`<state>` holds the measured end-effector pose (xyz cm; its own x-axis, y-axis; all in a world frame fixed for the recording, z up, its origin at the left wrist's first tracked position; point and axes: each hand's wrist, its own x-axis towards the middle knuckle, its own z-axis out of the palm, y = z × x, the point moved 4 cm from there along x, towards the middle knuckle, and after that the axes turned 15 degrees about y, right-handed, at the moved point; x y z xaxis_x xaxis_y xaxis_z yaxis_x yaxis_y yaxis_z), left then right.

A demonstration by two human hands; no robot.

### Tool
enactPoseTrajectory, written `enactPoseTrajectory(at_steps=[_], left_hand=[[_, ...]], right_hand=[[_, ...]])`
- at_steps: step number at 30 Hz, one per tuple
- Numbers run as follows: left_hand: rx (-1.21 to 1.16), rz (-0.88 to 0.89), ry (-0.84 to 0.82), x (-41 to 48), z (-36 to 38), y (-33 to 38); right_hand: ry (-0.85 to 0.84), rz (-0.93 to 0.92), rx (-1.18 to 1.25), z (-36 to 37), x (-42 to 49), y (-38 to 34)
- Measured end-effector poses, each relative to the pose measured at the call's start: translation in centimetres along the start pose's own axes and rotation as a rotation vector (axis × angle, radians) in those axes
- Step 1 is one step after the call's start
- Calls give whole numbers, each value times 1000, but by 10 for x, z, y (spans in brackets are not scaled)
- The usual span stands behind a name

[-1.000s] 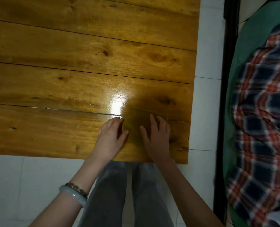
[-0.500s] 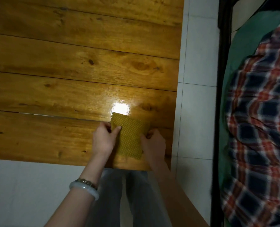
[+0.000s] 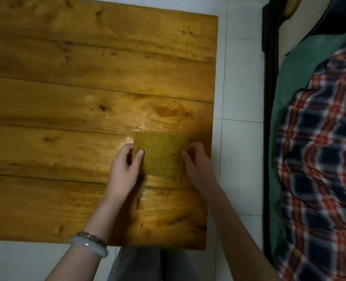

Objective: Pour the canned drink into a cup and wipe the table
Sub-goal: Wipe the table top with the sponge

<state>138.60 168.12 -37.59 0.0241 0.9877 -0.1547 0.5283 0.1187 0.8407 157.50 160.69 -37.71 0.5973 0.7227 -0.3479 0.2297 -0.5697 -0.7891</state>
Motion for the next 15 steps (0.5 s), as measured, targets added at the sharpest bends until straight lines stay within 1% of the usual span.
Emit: enactPoseTrajectory(at_steps=[4,6,11,15], left_hand=[[-96,2,36,59,30,29],[-102,12,35,91,44,43],[-109,39,-83,172,81,67],[-128,47,-75,227,115,82]], right_hand=[[70,-19,22,-5,68,-22],[92,-27,16,-8,104,-33],[148,-43,9,-16,189,-64],[237,-83,-9,-22,245,-80]])
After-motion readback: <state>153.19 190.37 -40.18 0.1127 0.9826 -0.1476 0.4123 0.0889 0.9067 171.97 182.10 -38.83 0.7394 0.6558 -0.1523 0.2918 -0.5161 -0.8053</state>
